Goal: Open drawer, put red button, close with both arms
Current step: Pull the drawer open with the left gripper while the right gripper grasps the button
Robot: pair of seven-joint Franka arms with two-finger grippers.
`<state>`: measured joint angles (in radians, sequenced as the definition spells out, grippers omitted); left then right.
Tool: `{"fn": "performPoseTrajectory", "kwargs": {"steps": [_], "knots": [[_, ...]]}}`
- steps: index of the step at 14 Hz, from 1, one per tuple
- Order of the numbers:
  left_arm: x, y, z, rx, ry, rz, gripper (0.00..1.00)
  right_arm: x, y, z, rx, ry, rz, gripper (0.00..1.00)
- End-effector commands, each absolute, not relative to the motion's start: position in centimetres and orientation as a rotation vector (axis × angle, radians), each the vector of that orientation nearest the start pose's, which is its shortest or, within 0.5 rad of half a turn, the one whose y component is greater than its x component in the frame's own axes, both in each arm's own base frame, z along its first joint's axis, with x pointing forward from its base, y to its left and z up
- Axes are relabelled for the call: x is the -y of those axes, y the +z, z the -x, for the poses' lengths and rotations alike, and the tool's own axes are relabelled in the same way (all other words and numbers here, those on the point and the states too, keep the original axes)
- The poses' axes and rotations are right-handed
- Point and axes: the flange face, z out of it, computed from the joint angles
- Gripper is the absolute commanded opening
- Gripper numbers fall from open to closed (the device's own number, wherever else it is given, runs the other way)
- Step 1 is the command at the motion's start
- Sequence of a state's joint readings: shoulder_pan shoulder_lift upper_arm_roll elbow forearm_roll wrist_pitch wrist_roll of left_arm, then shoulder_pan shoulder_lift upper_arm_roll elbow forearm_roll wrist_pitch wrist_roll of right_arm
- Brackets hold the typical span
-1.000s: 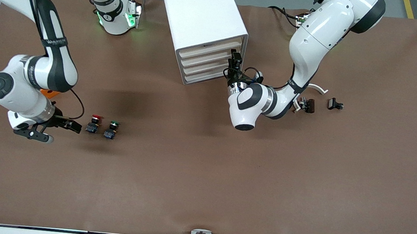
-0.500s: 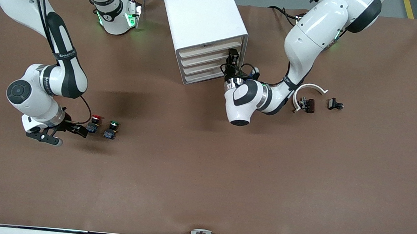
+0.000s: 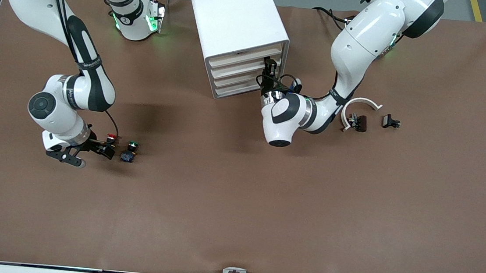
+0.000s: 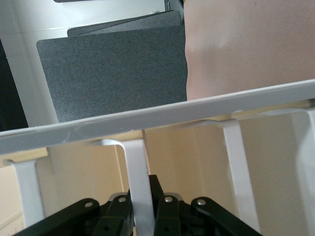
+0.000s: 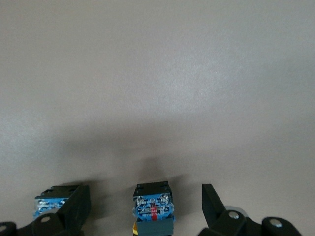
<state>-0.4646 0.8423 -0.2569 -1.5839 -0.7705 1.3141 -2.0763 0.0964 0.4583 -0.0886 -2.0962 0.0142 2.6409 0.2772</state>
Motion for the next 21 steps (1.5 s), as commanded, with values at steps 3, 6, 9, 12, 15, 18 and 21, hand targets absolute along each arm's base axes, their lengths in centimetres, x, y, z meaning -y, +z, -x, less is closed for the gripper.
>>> {"fn": "performPoseTrajectory", "kwargs": {"steps": [3,6,9,12,15,18,21], "knots": [[41.1,18.0,-44.8,1.481,1.412,1.335,0.12,-0.3,19.5,-58.3,-0.454,-0.148,3.125,1.00],[38.6,18.2,-48.8,1.574,1.442,1.328,0.18,-0.2,18.9,-58.1,-0.456,-0.134,3.128,1.00],[36.2,18.5,-51.9,1.666,1.515,1.281,0.24,-0.1,18.0,-57.5,-0.458,-0.158,3.125,1.00],[34.4,19.0,-53.6,1.713,1.559,1.258,0.25,-0.1,17.5,-57.2,-0.458,-0.146,3.127,1.00],[33.8,19.4,-54.4,1.728,1.581,1.251,0.29,0.0,17.4,-57.1,-0.459,-0.129,3.129,0.77],[34.0,19.5,-54.3,1.726,1.592,1.255,0.64,0.3,17.5,-57.1,-0.471,-0.127,3.127,0.00],[34.0,19.6,-54.4,1.728,1.591,1.263,1.00,0.3,17.8,-57.2,-0.470,-0.098,3.131,0.00]]}}
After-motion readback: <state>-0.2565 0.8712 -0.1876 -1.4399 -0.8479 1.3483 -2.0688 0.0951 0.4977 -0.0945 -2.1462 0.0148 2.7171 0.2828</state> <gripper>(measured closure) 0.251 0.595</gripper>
